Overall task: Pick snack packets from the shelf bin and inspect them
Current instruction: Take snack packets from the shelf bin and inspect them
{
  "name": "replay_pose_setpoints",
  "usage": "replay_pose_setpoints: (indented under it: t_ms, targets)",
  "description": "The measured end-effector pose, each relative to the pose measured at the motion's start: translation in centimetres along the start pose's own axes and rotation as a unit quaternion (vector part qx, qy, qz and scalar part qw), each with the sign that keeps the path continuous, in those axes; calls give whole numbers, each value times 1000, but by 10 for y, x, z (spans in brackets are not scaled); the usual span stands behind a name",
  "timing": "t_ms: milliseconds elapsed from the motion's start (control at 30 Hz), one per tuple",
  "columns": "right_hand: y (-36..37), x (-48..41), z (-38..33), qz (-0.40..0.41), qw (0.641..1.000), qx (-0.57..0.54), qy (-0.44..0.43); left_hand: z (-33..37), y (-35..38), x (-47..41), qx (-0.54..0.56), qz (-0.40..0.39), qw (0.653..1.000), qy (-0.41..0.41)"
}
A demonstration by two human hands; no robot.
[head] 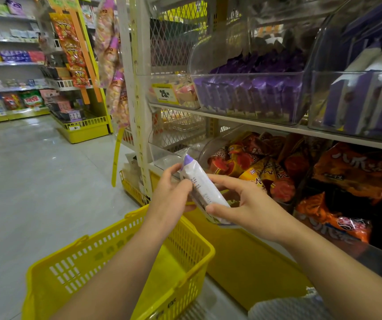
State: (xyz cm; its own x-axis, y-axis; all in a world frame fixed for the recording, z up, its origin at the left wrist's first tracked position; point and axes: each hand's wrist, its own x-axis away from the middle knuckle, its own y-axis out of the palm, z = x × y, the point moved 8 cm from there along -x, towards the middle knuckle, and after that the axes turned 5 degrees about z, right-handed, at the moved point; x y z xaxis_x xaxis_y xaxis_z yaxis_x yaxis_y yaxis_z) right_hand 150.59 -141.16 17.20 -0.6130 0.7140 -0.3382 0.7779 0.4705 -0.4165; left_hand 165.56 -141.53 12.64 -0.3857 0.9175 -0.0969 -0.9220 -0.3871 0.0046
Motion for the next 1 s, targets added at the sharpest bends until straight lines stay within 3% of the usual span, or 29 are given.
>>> replay_pose_setpoints:
  t_ms: [133, 467, 633, 800, 1000]
  targets:
    - [-2, -2, 4, 5, 999, -21, 25, 2, -4, -1, 22, 10, 1000, -18]
    - [-12, -3, 13, 46, 990, -114, 64, -3, 19, 5, 47, -73, 996, 20]
    - [-15, -4, 18, 62, 986, -142, 65, -8, 31, 13, -51, -78, 994, 53]
    - [-15, -5, 25, 72, 979, -175, 82, -9, 36, 15, -43, -106, 992, 57]
    - [-20, 0, 18, 106, 978, -158, 89, 19, 48, 19, 161, -176, 971, 13]
